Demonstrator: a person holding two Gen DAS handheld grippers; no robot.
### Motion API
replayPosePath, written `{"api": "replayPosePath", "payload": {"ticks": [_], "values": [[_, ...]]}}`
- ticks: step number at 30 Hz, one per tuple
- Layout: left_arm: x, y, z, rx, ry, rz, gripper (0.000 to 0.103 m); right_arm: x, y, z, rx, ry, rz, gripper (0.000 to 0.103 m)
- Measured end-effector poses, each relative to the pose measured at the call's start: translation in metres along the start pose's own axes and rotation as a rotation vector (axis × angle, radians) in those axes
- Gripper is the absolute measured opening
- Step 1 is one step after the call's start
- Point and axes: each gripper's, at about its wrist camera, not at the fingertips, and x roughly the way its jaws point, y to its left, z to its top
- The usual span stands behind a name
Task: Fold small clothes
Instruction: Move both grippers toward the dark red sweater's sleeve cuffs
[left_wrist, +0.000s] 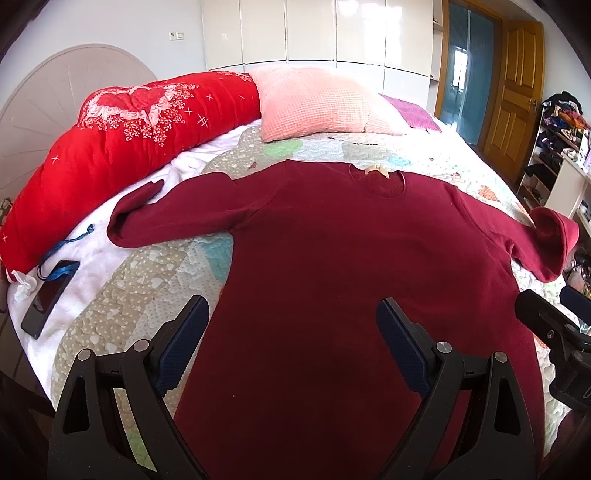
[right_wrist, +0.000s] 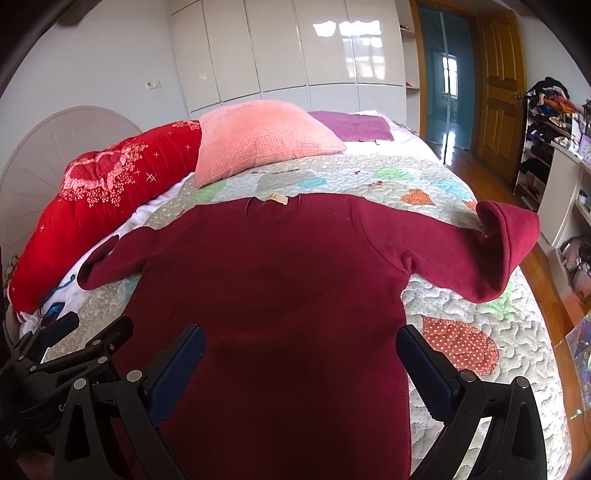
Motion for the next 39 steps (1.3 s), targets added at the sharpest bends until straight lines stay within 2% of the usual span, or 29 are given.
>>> {"api": "replayPosePath", "payload": {"ticks": [12,39], "values": [[0.011,0.002,0.001,-0.009,0.017,0.000,0.092,0.009,0.002,0.002,0.007,0.006,0.002,0.102],[0.058,0.010,0.006,-0.022,0.076,0.013,0.092,0.062,0.018,0.012,-0.023,0.091,-0.006,0.102]]}}
